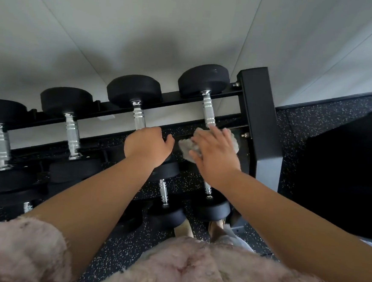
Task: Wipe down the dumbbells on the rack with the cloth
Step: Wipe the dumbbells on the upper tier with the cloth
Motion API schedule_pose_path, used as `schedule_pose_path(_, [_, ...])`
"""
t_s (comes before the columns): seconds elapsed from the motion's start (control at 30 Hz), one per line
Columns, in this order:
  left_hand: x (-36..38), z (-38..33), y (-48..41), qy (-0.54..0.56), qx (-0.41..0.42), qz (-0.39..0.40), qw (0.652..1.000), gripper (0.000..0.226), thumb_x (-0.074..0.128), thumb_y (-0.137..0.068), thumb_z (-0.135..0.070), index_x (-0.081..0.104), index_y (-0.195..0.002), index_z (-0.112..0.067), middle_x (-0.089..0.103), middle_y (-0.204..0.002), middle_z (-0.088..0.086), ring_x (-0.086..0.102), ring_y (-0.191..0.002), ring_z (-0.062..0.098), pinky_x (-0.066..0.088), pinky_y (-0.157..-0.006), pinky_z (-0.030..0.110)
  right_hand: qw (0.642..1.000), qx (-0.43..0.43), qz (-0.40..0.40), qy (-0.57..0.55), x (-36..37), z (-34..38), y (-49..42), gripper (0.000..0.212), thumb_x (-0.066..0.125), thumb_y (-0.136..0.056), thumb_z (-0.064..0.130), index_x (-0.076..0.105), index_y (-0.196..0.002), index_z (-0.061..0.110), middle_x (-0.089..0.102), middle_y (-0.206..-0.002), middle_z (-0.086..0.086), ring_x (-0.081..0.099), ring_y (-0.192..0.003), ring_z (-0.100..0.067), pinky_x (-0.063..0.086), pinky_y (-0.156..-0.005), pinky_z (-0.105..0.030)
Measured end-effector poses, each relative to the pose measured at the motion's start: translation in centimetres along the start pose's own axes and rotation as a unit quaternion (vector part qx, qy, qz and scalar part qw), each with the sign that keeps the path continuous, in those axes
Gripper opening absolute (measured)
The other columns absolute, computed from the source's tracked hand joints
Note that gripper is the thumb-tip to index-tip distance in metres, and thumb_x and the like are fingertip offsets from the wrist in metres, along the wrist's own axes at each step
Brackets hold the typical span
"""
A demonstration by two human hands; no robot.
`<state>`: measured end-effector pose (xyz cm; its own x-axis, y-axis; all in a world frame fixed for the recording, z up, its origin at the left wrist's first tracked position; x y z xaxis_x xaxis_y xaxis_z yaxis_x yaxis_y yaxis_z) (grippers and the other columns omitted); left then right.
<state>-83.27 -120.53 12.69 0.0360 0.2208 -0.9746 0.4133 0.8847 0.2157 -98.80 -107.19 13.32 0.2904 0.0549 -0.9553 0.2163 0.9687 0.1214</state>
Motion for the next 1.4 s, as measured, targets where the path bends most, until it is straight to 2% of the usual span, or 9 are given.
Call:
schedule_pose_path(0.13, [-0.2, 0.0, 0.2, 0.013, 0.002, 0.009, 1.000, 0.040, 0.045, -0.098, -0.057, 0.060, -0.080, -0.026, 0.061, -0.070, -0.006, 0.059, -0.063, 0.018, 0.058, -0.064, 0.036, 0.998, -0.055, -0.013, -0.015, -0.3, -1.6, 0.0, 0.056, 0.062, -0.096, 0.048, 0.045, -0.147, 0.033, 0.050, -0.150, 0.012, 0.035, -0.148, -0.017, 0.015, -0.128, -0.046])
schedule_pose_path(0.3, [-0.6, -0.1, 0.2, 0.023, 0.003, 0.014, 1.000, 0.035, 0.048, -0.096, -0.057, 0.061, -0.081, -0.028, 0.062, -0.070, -0.008, 0.059, -0.064, 0.015, 0.057, -0.065, 0.035, 0.923, 0.253, -0.020, -0.288, -1.3, -7.0, 2.0, 0.038, 0.047, -0.105, 0.048, 0.050, -0.138, 0.029, 0.061, -0.124, 0.003, 0.058, -0.124, -0.023, 0.049, -0.099, -0.040])
schedule_pose_path(0.43, [-0.4, 0.1, 0.0, 0.023, 0.004, 0.016, 1.000, 0.035, 0.048, -0.096, -0.055, 0.061, -0.080, -0.027, 0.062, -0.070, -0.007, 0.059, -0.065, 0.017, 0.057, -0.064, 0.035, 0.871, 0.328, -0.016, -0.366, -0.9, -6.5, 1.5, 0.041, 0.037, -0.110, 0.042, 0.045, -0.144, 0.021, 0.057, -0.112, 0.003, 0.060, -0.111, -0.024, 0.039, -0.087, -0.030])
schedule_pose_path(0.63, [-0.3, 0.1, 0.0, 0.029, 0.003, 0.012, 0.999, 0.033, 0.050, -0.094, -0.053, 0.061, -0.079, -0.025, 0.062, -0.070, -0.007, 0.058, -0.064, 0.017, 0.056, -0.064, 0.034, 0.958, 0.168, -0.022, -0.233, 0.8, -3.0, 2.1, 0.055, 0.041, -0.109, 0.035, 0.026, -0.160, 0.022, 0.016, -0.168, 0.009, -0.001, -0.159, -0.025, 0.007, -0.129, -0.045])
schedule_pose_path(0.73, [-0.4, 0.0, 0.0, 0.026, 0.005, 0.019, 0.999, 0.034, 0.048, -0.095, -0.053, 0.061, -0.080, -0.025, 0.062, -0.072, -0.007, 0.059, -0.066, 0.018, 0.056, -0.065, 0.035, 0.949, 0.158, -0.048, -0.269, -0.2, -4.4, 1.7, 0.045, 0.043, -0.109, 0.035, 0.038, -0.152, 0.023, 0.040, -0.156, 0.004, 0.028, -0.152, -0.022, 0.028, -0.125, -0.043])
schedule_pose_path(0.87, [-0.1, 0.1, -0.2, 0.014, 0.005, 0.026, 1.000, 0.035, 0.046, -0.096, -0.052, 0.060, -0.081, -0.024, 0.062, -0.073, -0.006, 0.059, -0.066, 0.019, 0.055, -0.064, 0.034, 0.902, 0.281, -0.013, -0.328, -1.4, -5.9, 0.2, 0.026, 0.038, -0.110, 0.042, 0.053, -0.113, 0.021, 0.062, -0.097, 0.005, 0.065, -0.098, -0.019, 0.046, -0.073, -0.028])
schedule_pose_path(1.07, [0.0, 0.0, -0.2, 0.016, 0.004, 0.019, 1.000, 0.035, 0.046, -0.096, -0.053, 0.060, -0.082, -0.024, 0.061, -0.073, -0.006, 0.060, -0.067, 0.020, 0.055, -0.065, 0.033, 0.913, 0.291, -0.004, -0.285, -2.6, -2.7, 0.0, 0.040, 0.042, -0.109, 0.039, 0.050, -0.140, 0.015, 0.058, -0.126, -0.005, 0.060, -0.118, -0.024, 0.055, -0.086, -0.033])
schedule_pose_path(1.2, [0.1, 0.1, -0.2, 0.017, 0.003, 0.013, 1.000, 0.036, 0.047, -0.095, -0.055, 0.060, -0.081, -0.024, 0.061, -0.072, -0.006, 0.060, -0.067, 0.021, 0.056, -0.067, 0.035, 0.988, 0.123, -0.005, -0.095, -0.1, 0.1, 0.9, 0.052, 0.040, -0.108, 0.039, 0.035, -0.157, 0.022, 0.033, -0.161, 0.005, 0.006, -0.158, -0.028, 0.007, -0.129, -0.051])
schedule_pose_path(1.4, [0.1, 0.3, -0.1, 0.023, 0.005, 0.011, 1.000, 0.037, 0.043, -0.094, -0.056, 0.059, -0.082, -0.025, 0.061, -0.072, -0.007, 0.060, -0.066, 0.020, 0.058, -0.067, 0.037, 0.955, 0.231, -0.004, -0.186, -1.8, -3.5, -1.3, 0.043, 0.037, -0.107, 0.047, 0.059, -0.127, 0.015, 0.063, -0.126, -0.009, 0.055, -0.129, -0.028, 0.051, -0.100, -0.043])
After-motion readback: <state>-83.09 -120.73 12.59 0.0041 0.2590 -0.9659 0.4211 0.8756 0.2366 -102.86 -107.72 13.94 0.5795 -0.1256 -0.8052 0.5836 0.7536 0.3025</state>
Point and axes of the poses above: each hand's wrist, its own y-axis away from the middle knuckle, its own x-axis out of the palm, z = x × y, the point moved 4 cm from there along -y, towards the middle knuckle
